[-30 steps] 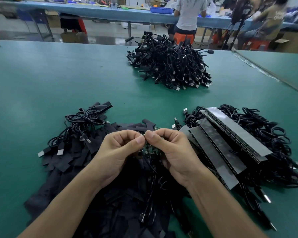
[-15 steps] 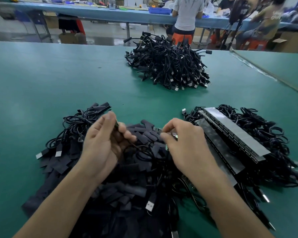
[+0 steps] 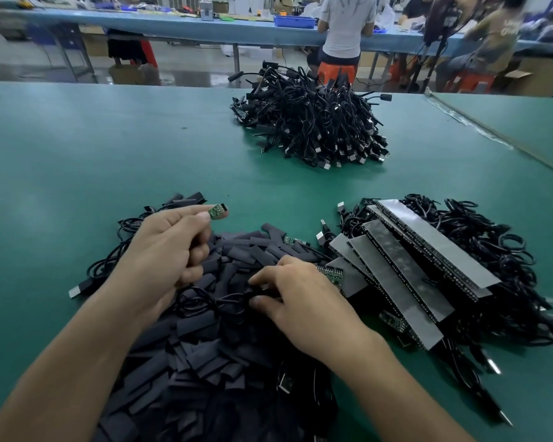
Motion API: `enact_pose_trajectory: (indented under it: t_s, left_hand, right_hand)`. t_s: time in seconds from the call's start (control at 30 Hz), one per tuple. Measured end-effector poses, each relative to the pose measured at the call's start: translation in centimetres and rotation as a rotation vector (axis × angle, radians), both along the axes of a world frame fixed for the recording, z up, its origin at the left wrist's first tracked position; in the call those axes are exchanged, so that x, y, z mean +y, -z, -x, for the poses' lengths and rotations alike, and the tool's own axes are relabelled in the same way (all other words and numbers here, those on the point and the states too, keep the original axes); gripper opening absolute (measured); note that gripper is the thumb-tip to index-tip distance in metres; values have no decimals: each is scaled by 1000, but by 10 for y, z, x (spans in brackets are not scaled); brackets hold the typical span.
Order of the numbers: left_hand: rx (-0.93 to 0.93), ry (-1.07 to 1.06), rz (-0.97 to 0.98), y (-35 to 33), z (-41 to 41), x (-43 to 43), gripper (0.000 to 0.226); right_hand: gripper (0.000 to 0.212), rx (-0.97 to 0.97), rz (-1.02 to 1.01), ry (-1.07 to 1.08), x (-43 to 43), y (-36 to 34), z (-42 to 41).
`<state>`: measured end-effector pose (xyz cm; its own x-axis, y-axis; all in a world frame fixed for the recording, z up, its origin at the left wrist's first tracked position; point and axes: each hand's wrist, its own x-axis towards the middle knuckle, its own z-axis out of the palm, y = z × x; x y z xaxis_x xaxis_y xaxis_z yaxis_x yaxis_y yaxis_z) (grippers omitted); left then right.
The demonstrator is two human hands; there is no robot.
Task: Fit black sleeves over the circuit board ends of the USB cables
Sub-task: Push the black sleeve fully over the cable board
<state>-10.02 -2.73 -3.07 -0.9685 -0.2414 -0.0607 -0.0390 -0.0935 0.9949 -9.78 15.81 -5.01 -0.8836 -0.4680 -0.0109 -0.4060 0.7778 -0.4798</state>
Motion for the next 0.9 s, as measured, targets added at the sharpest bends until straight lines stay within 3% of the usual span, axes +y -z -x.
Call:
enact_pose_trajectory:
  t_s: [0.23, 0.47, 0.53, 0.7, 0.9]
  left_hand:
    - [23, 13, 376, 24, 2, 6, 14]
    - [99, -139, 859, 17, -1, -11, 18]
    - [52, -56, 851, 14, -2, -14, 18]
    - [2, 172, 496, 11, -1, -12, 19]
    - [38, 210, 512, 21, -1, -4, 17]
  right_hand:
    - [26, -58, 313, 131, 9, 6, 13]
    - [35, -98, 91, -54, 14, 1, 10]
    - [34, -115, 96, -36, 16, 0, 11]
    - [24, -114, 243, 32, 17, -1, 14]
    - [12, -4, 341, 108, 14, -1, 17]
